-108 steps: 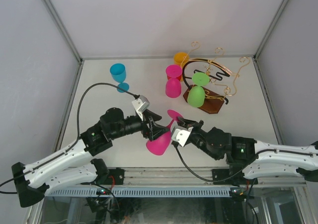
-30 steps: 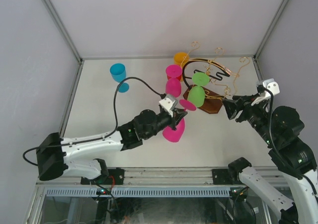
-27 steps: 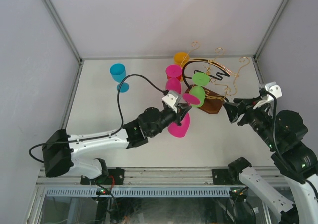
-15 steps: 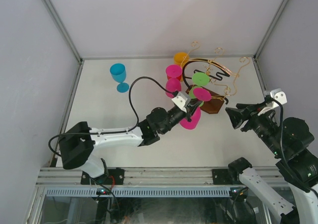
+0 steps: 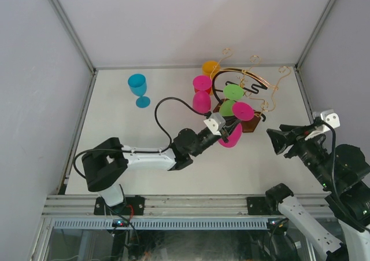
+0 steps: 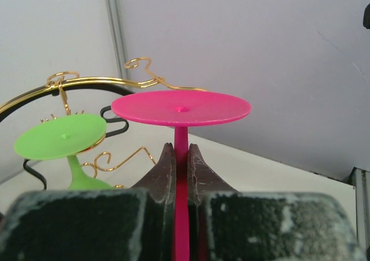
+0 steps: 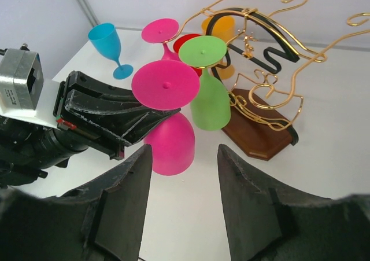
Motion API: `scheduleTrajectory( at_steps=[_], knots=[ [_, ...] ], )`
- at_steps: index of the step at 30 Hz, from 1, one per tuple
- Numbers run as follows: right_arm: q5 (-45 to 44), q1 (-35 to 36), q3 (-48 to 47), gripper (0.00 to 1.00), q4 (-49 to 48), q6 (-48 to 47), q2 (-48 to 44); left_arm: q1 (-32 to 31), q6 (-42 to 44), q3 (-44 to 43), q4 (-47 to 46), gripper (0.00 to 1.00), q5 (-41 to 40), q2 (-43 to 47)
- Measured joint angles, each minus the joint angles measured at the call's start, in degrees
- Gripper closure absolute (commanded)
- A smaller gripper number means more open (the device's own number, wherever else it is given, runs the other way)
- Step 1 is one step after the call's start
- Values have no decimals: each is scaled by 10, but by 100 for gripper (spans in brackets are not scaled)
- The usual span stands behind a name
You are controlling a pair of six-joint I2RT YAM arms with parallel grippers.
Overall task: Place the wine glass upside down on the wine glass rack
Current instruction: Turn the wine glass upside down at the wine rack.
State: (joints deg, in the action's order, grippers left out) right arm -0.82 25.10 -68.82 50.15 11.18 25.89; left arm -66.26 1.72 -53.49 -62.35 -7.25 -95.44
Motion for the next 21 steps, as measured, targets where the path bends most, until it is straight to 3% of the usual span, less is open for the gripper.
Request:
scheduleTrajectory(
  at_steps=[11,21],
  knots=[
    [-58,0,-23,51,-10,-1,-46,20,-8,-50,-100,100,44,-96],
    [-60,0,-24,51,-11,-1,-45,30,-14,-108,-132,100,46,-151]
  ],
)
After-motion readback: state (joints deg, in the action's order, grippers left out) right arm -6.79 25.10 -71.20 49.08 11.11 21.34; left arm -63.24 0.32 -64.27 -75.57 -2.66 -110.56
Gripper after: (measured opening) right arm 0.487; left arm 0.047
